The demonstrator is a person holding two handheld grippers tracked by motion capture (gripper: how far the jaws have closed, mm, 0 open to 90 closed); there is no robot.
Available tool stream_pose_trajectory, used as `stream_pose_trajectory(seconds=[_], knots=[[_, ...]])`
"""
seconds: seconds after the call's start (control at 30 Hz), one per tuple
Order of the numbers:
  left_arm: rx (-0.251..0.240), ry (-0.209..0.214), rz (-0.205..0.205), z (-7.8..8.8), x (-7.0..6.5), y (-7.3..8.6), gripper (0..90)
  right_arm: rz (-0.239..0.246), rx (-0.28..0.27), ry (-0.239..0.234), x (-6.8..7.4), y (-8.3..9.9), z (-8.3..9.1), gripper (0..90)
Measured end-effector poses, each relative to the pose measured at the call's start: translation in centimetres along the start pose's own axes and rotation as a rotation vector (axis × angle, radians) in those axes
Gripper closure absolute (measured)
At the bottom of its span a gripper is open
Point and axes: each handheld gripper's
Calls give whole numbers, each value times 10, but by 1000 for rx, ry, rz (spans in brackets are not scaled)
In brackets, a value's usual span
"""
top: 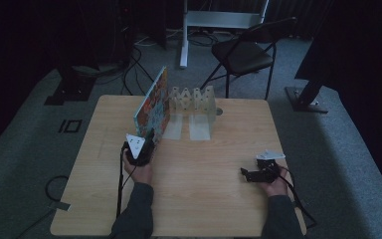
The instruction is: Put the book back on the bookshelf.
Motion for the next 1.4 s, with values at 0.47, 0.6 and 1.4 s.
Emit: stream_pose_trajectory(seconds=[0.47,0.6,1.4], knots=[[16,-5,8,-2,0,5,806,1,0,1,0,0,0,130],[23,-5,12,-3,1,7,805,1,-1,1,0,0,0,130],[23,6,13,-2,6,12,796,-1,0,0,0,0,0,130]])
Point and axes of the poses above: each handheld gripper's, and its own axes: z roughly backward along the jaws, y roughly out of its underside, x roughly to its left, and after that the axes turned 5 degrees about z, right-handed
